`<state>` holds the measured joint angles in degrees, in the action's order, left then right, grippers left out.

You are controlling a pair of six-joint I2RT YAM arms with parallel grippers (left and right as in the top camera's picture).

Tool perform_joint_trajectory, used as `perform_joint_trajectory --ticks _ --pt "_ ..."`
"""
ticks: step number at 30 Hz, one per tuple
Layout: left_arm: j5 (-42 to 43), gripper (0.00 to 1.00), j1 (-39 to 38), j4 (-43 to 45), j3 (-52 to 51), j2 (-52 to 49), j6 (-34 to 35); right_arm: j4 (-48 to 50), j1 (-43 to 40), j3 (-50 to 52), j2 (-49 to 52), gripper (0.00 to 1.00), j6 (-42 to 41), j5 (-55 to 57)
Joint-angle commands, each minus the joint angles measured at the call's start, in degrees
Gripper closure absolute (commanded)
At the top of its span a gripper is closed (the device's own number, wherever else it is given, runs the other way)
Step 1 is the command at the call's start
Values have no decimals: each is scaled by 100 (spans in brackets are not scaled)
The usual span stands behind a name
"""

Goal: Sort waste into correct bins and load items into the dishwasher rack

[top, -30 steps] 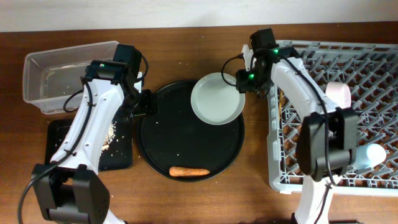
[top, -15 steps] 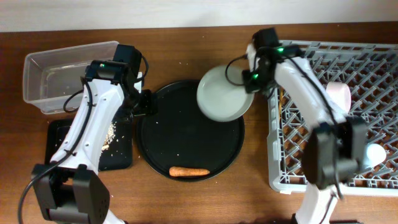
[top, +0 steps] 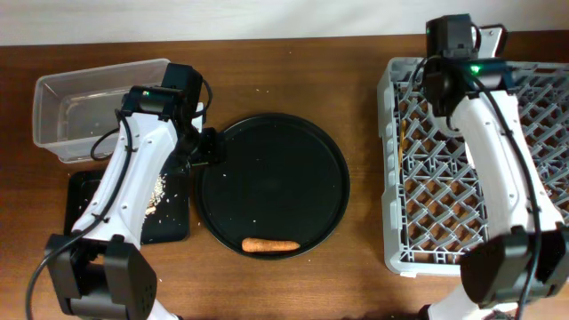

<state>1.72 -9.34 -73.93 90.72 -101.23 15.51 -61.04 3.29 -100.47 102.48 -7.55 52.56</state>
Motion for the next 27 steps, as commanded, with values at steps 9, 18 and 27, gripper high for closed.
perform_joint_trajectory --ticks 9,18,27 --pt "42 16 26 -11 39 87 31 -79 7 800 131 87 -544 -1808" --pt "68 6 24 -26 39 87 31 -588 7 780 -1014 75 -468 -4216" --pt "1847 1 -1224 46 -833 87 3211 -866 7 780 -1012 37 1032 -6336"
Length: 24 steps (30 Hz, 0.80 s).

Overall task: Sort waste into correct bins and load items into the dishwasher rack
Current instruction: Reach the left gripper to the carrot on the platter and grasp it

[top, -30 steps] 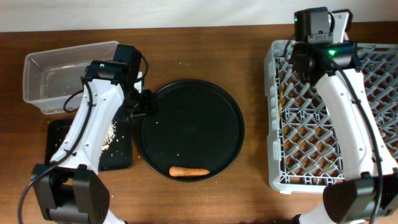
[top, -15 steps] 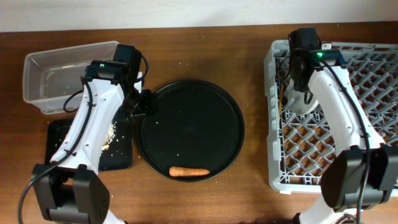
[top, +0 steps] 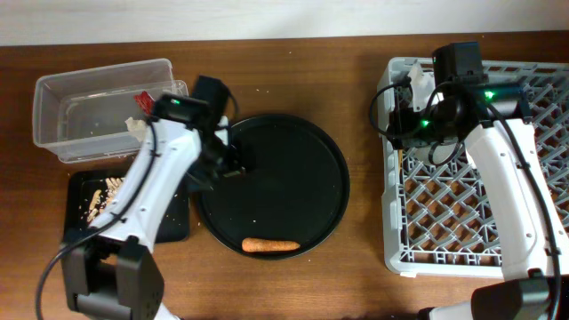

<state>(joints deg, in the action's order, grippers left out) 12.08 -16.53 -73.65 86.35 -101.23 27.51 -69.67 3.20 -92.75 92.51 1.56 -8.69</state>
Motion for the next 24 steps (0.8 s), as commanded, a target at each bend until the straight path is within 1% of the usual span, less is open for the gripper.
perform_joint_trajectory --ticks 1,2,3,4,6,7,9,11,13,16,18,24 --pt "859 1 -697 9 -485 87 2535 -2 15 9 -15 37 120 -212" --pt "852 1 -911 9 -575 87 3136 -4 15 9 -15 37 120 -212" --pt "850 1 -1217 11 -732 87 3985 -11 15 9 -15 37 118 -214" --pt "807 1 -1390 17 -828 87 4461 -26 15 9 -15 37 118 -216" --pt "693 1 -1707 225 -1104 87 5090 -70 15 9 -15 37 118 -238" --pt "612 1 -1919 511 -1394 85 5399 -90 15 9 -15 37 118 -278" --pt "520 1 -2044 887 -1777 85 5801 -120 15 9 -15 37 118 -297" --pt "498 1 -2044 1320 -2129 85 5910 -155 15 9 -15 37 118 -297" --pt "306 1 -2041 1731 -2476 85 6037 -184 15 9 -15 37 118 -297" --pt "-494 1 -2044 2072 -2568 85 6035 -203 15 9 -15 37 118 -297" --pt "-719 1 -2044 2267 -2568 85 6035 -216 15 9 -15 38 118 -297" --pt "-627 1 -2044 2411 -2640 85 6035 -216 15 9 -15 38 118 -295"
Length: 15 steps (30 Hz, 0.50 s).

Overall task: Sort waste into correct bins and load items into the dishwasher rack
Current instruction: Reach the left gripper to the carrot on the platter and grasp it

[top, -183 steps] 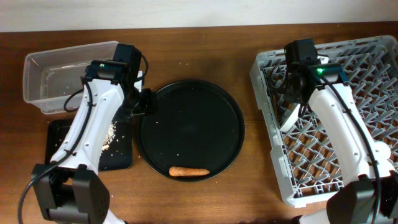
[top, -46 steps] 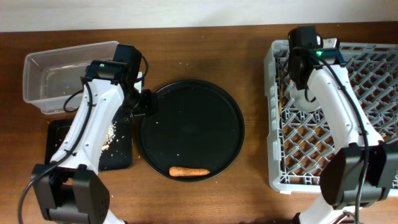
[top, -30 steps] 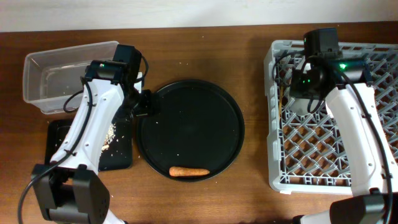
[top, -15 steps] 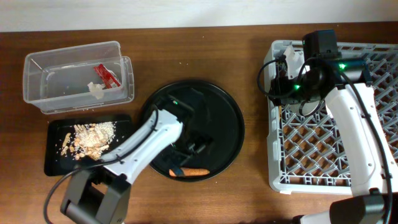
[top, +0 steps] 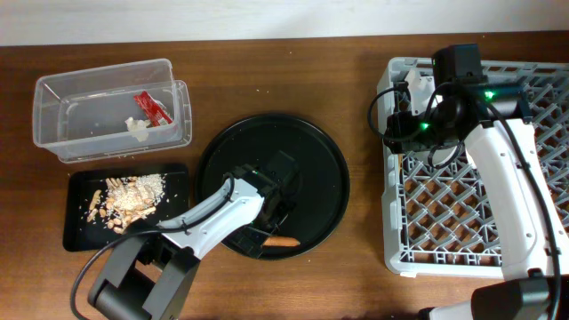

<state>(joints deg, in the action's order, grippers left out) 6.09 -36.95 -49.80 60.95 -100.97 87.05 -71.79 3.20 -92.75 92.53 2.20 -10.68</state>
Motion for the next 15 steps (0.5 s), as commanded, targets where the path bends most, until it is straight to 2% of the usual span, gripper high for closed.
perform_joint_trajectory --ticks 1,4,6,8,11,13,15 --pt "11 1 -2 87 -133 48 81 -4 15 9 -17 38 55 -96" --pt "-208 7 0 509 -179 26 81 -4 15 9 -17 38 55 -96" --pt "-289 18 -2 640 -184 -42 81 -4 15 9 -17 38 55 -96" --pt "-243 20 0 734 -184 -201 81 -4 15 9 -17 38 55 -96" --pt "-208 28 -2 848 -184 -297 79 -7 15 9 -17 37 55 -96" --pt "-254 48 -2 855 -184 -297 79 -9 15 9 -20 38 55 -96" --pt "-293 58 -2 872 -184 -297 79 -28 15 9 -17 38 55 -96"
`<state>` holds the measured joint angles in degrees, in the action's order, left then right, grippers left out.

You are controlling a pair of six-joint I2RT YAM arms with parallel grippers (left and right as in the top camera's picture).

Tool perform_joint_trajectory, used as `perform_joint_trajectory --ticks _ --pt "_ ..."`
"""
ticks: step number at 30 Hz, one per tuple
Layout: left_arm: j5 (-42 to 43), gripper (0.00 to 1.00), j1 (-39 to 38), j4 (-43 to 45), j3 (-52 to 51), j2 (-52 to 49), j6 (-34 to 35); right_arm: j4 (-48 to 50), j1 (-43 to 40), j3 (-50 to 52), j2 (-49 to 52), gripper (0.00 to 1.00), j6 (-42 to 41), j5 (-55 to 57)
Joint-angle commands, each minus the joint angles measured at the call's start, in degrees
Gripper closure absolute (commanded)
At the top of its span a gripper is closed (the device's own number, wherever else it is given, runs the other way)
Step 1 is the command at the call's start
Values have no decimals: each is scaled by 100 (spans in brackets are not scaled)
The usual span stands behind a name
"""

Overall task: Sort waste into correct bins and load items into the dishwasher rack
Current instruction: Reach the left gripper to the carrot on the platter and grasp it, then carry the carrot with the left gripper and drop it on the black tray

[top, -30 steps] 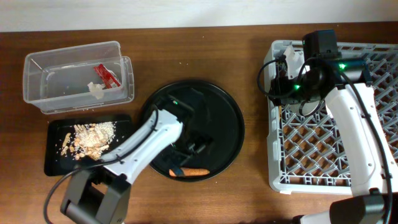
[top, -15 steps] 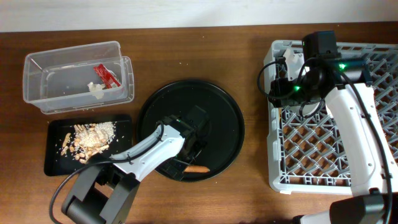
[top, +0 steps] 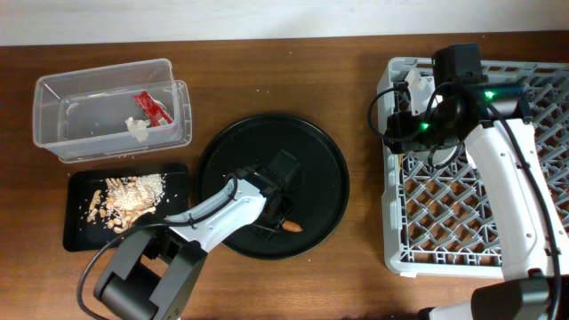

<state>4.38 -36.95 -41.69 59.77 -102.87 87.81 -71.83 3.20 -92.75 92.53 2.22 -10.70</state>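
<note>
A round black plate [top: 311, 164] lies mid-table. Only the orange tip of a carrot [top: 296, 228] shows at the plate's near edge, sticking out from under my left gripper [top: 283, 220]. The left fingers are hidden beneath the wrist, but the carrot sits shifted and appears gripped. The grey dishwasher rack [top: 462, 213] stands at the right. My right gripper [top: 400, 126] hangs over the rack's back-left part, and its jaws are too dark to read.
A clear plastic bin [top: 53, 133] at the back left holds a red wrapper [top: 151, 107] and a white scrap [top: 136, 129]. In front of it, a black tray [top: 80, 231] carries food crumbs [top: 129, 196]. A pale piece [top: 414, 84] sits at the rack's back-left corner.
The left gripper has settled further over the carrot. The carrot's visible end now lies slightly higher and further right on the plate. The right arm has not moved.
The left gripper was first over the black tray by the bin, with the carrot lying flat on the plate. It was then at the plate's left rim, while the right arm had gone to the rack's back-left. The left gripper then reached the carrot and now covers it.
</note>
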Motion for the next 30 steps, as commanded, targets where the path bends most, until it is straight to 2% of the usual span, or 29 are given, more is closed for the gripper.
perform_joint_trajectory --ticks 1,6,7,8,11,14,16,19,24,30 --pt "-120 63 -2 61 -66 -105 2 -24 15 9 -17 38 52 -94" --pt "-79 87 15 52 -63 -92 -9 -22 15 9 -17 38 55 -92" --pt "-79 96 129 50 -63 -44 -295 -24 15 9 -17 38 55 -92" --pt "-79 99 313 48 -63 55 -730 -22 15 9 -17 38 55 -92" --pt "-101 100 944 50 -63 691 -2011 -22 15 9 -17 38 55 -92" --pt "-490 99 1781 -116 -63 1600 -2924 -22 15 9 -17 38 55 -92" --pt "-1248 100 2507 -509 -63 2218 -2988 -22 15 9 -17 38 55 -92" --pt "-2184 99 3703 -887 -63 2546 -2988 -22 15 9 -17 38 55 -92" --pt "-2374 99 5228 -1008 -85 1904 -3053 -24 15 9 -17 39 55 -92" --pt "-2374 98 6175 -933 -85 678 -3095 -22 15 9 -17 39 55 -92"
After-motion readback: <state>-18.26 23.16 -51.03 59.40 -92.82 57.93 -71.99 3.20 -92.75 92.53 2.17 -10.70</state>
